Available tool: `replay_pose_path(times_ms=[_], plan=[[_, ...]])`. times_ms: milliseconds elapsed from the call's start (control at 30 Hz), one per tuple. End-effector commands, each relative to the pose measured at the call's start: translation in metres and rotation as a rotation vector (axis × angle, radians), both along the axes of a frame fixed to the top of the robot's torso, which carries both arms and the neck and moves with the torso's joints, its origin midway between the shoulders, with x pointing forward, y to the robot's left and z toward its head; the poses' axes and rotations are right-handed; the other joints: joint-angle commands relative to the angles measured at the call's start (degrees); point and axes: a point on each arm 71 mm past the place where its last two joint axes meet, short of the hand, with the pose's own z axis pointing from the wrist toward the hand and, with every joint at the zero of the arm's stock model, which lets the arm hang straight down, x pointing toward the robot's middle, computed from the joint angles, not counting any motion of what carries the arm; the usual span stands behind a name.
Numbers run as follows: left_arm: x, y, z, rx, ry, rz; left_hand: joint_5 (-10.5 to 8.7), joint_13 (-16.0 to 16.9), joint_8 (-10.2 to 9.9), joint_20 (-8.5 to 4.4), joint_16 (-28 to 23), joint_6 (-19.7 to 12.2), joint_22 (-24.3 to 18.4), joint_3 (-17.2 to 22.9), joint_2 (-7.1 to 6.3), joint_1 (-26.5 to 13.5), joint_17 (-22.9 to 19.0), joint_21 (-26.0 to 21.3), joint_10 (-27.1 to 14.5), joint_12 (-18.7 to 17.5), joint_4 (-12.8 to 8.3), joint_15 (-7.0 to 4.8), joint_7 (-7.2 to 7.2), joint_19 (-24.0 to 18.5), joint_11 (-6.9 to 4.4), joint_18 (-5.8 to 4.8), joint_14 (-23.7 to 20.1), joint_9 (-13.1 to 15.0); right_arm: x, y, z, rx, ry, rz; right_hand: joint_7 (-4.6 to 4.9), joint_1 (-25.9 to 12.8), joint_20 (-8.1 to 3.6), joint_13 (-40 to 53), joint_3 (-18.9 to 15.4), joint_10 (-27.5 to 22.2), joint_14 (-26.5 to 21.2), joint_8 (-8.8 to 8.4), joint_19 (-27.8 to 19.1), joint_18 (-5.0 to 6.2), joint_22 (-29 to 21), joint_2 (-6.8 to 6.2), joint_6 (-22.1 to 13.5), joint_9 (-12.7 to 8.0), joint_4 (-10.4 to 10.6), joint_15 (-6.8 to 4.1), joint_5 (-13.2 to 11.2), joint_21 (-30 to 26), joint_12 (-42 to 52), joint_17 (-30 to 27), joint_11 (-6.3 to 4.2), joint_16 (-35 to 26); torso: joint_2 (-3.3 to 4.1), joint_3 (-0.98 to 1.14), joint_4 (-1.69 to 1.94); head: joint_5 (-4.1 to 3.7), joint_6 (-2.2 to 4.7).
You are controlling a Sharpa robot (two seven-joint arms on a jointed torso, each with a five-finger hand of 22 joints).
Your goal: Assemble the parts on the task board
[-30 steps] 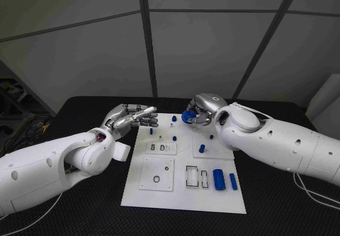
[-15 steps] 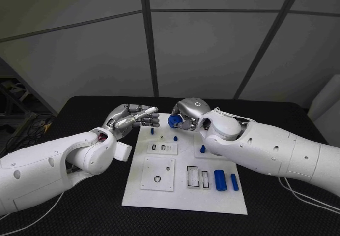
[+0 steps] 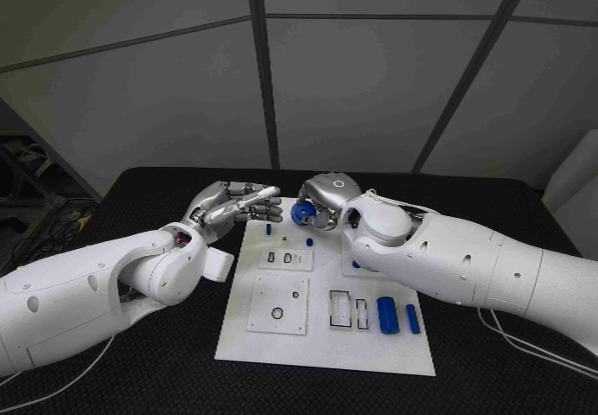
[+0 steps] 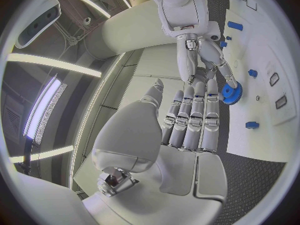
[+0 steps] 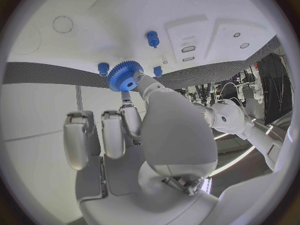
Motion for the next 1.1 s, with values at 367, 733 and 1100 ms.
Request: replay_pose_path(times_ms=[367,733,1100], plan=[[0.0,-0.002,0.001,-0.003,-0.001,-0.008,0.28,-0.09,-0.22,0.14,-0.32,0.13,-0.06,0.07,0.62,-0.04,0.01,-0.29,-0.16,-0.21,-0.44,0.01,0.17,0.45,0.11,-0.16,0.24,0.08,0.006,0.003,-0.006,-0.055,0.02,-0.005,-0.89,-1.19,-0.21,0.59,0.11,0.07,3.66,-0.7,6.04,-0.42,15.09,0.17,0.6,1.75,-0.45,-0.19,0.31,0.37,-0.33,3.68,0.34,0.11,-0.02,0.02,-0.1,0.2,-0.33],[0.0,-0.001,0.001,-0.002,-0.001,-0.007,0.28,-0.09,-0.22,0.14,-0.32,0.13,-0.06,0.07,0.62,-0.04,0.01,-0.29,-0.16,-0.21,-0.44,0.01,0.17,0.45,0.11,-0.16,0.24,0.08,0.008,0.003,-0.011,-0.076,0.035,-0.012,-0.29,-2.42,0.1,0.13,0.08,-0.46,3.62,-2.16,6.04,-0.42,15.09,-0.23,-1.41,1.65,-0.5,0.19,0.23,0.37,-1.12,3.6,0.84,0.04,-0.02,0.04,-0.13,0.35,-0.49],[0.0,-0.002,0.001,-0.001,0.004,-0.012,0.28,-0.11,-0.25,0.13,-0.49,0.09,-0.18,0.06,0.64,0.02,-0.01,-0.41,-0.21,-0.22,-0.59,0.03,0.22,0.52,0.14,-0.17,0.24,0.08,0.01,0.003,-0.013,-0.085,0.056,-0.02,0.95,-3.81,1.02,-0.92,0.0,-1.51,3.56,-2.38,6.04,-0.42,15.09,-1.07,-9.46,-0.89,-0.31,1.15,-0.68,0.37,-2.77,3.49,1.97,-0.07,-0.04,0.04,-0.15,0.39,-0.5]])
